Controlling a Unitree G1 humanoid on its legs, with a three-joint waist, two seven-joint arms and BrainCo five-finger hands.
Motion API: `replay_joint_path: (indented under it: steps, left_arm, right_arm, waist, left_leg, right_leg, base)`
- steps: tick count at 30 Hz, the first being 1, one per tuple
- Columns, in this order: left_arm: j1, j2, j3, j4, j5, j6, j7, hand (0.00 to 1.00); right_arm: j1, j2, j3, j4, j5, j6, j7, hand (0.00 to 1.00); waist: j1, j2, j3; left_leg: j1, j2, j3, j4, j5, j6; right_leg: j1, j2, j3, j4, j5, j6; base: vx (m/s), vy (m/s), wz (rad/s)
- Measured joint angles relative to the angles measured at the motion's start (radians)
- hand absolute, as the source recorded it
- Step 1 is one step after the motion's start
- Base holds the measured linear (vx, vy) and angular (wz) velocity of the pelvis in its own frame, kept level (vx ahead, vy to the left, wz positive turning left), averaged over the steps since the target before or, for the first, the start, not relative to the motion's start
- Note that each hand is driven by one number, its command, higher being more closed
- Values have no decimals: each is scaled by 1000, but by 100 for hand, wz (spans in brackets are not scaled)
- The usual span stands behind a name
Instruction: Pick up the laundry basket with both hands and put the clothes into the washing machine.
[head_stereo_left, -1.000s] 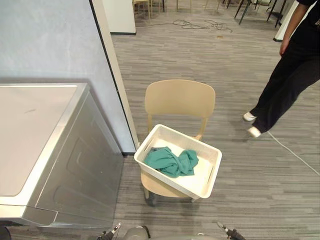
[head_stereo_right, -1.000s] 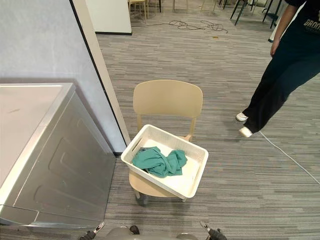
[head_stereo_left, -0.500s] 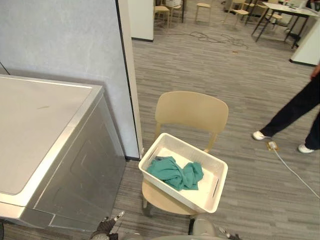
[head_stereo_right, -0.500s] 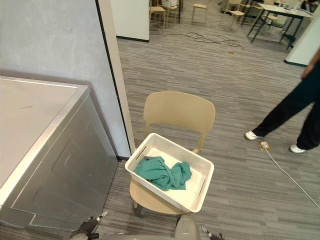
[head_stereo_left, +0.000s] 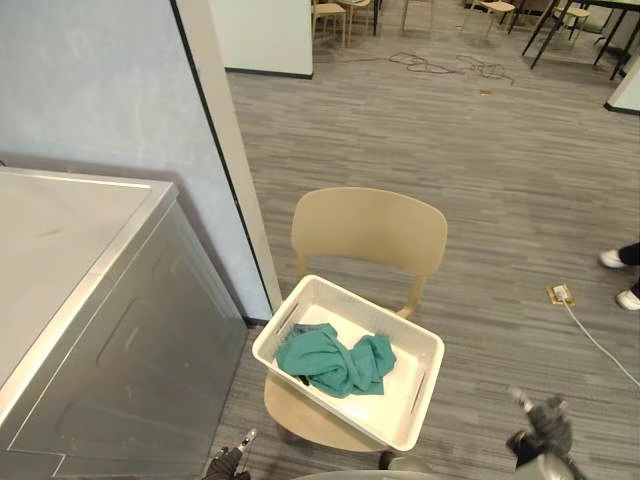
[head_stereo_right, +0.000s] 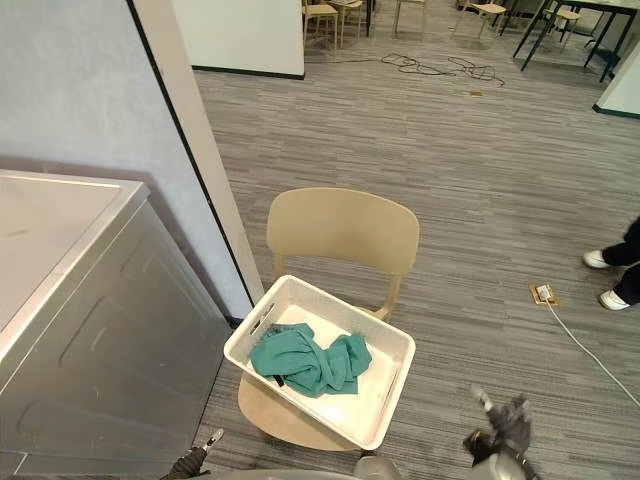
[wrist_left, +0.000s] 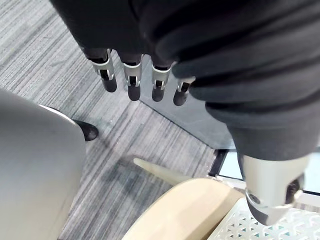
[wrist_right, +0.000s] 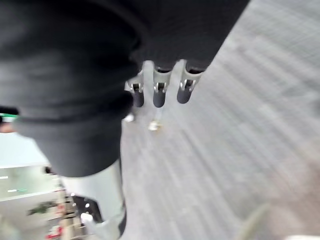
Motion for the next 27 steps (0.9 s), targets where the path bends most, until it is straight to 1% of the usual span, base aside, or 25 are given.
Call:
replay_joint_path:
  steps: [1,3,4,6,8,10,12,13,14,17,18,19,20,22,24,25,27]
  left_arm:
    - [1,2,-34,-7,7,0,12,0]
    - [1,7,-80,-14,16,-2,17,0]
    - [1,15,-122,-15,19,-3,18,0]
    - [-3,22,-168,-15,24,-4,16,0]
    - [-7,31,-222,-16,37,-10,15,0]
    - [-8,46,-252,-16,38,-15,14,0]
    - [-9,53,-265,-16,38,-15,13,0]
    - [-10,55,-273,-16,39,-16,13,0]
    - [-14,59,-283,-16,39,-18,11,0]
    - [-19,68,-286,-16,39,-22,7,0]
    - [-20,69,-285,-15,39,-22,5,0]
    - [-40,88,-275,-15,39,-21,-12,0]
    - [-48,93,-274,-16,46,-21,-12,0]
    - [-55,93,-273,-16,53,-21,-12,0]
    - [-56,98,-272,-16,58,-22,-12,0]
    - [-61,103,-269,-17,58,-22,-12,0]
    - [-75,118,-267,-17,72,-22,-10,0]
  right_arm:
    - [-9,4,11,-67,-26,-10,-17,0]
    - [-31,4,29,-122,-54,-27,-29,0]
    - [-60,3,60,-150,-65,-43,-37,0]
    - [-95,-12,117,-172,-79,-53,-30,0]
    - [-128,-70,227,-168,-136,-60,8,0]
    - [-148,-103,296,-155,-162,-63,42,0]
    - [-176,-152,394,-99,-180,-61,84,0]
    - [-183,-170,423,-83,-182,-60,100,0]
    - [-197,-198,470,-56,-192,-56,142,0]
    - [-215,-252,571,13,-222,-38,208,0]
    - [-215,-262,588,22,-231,-35,217,0]
    - [-217,-356,731,35,-299,-19,299,0]
    - [-217,-373,759,40,-329,-19,327,0]
    - [-218,-374,768,43,-338,-19,340,0]
    - [-238,-397,793,52,-340,-19,340,0]
    - [-261,-418,814,69,-351,-21,342,0]
    - [-306,-471,864,100,-382,-21,355,0]
  waist:
    - [-1,3,0]
    - [-1,7,-1]
    - [-2,11,-1]
    - [-5,16,-1]
    - [-4,21,-2]
    - [-1,22,-1]
    - [2,19,1]
    - [3,18,3]
    - [5,16,10]
    - [8,8,20]
    - [10,6,24]
    - [11,-7,66]
    - [12,-9,78]
    - [17,-9,86]
    - [16,-10,95]
    - [16,-12,106]
    - [28,-16,123]
  left_leg:
    - [-5,-5,-5,0,3,2]
    - [-4,-9,-6,0,8,3]
    - [-7,-9,-8,0,12,2]
    - [-6,-9,-8,0,15,0]
    - [-7,-11,-12,0,15,0]
    - [-8,-12,-18,1,15,0]
    - [-9,-12,-21,2,16,-1]
    - [-11,-12,-21,2,16,-2]
    - [-13,-12,-24,3,18,-5]
    - [-26,-12,-36,6,22,-6]
    - [-28,-12,-37,7,22,-7]
    - [-60,-13,-57,18,26,-13]
    - [-68,-13,-63,18,28,-17]
    - [-69,-12,-63,18,28,-17]
    - [-76,-12,-63,18,28,-17]
    - [-77,-12,-62,18,28,-17]
    - [-101,-12,-64,31,28,-17]
  right_leg:
    - [1,-4,-4,-6,3,2]
    - [3,-6,-5,-19,13,3]
    - [14,-5,-11,-44,27,1]
    - [37,-3,-17,-83,47,3]
    - [63,-2,-27,-132,74,6]
    - [79,-1,-35,-164,92,6]
    - [90,1,-37,-185,106,6]
    - [91,1,-37,-190,111,5]
    - [91,2,-37,-194,116,5]
    - [85,3,-41,-198,123,5]
    - [85,3,-42,-200,126,4]
    - [70,4,-52,-209,140,1]
    - [67,4,-58,-209,140,0]
    - [67,5,-58,-209,140,0]
    - [67,5,-58,-208,140,0]
    - [67,5,-57,-207,140,0]
    - [35,5,-55,-197,141,-1]
  base:
    - [18,19,9]
    - [35,19,8]
    - [29,15,7]
    - [3,11,6]
    - [-24,22,9]
    - [-42,13,8]
    - [-56,1,2]
    - [-52,-7,-1]
    - [-73,-14,3]
    - [-77,-18,6]
    - [-120,-30,11]
    - [-110,-37,19]
    - [-105,-37,19]
    - [-13,-12,4]
    - [-20,-7,-1]
    - [-58,-14,-1]
    - [-27,-7,-1]
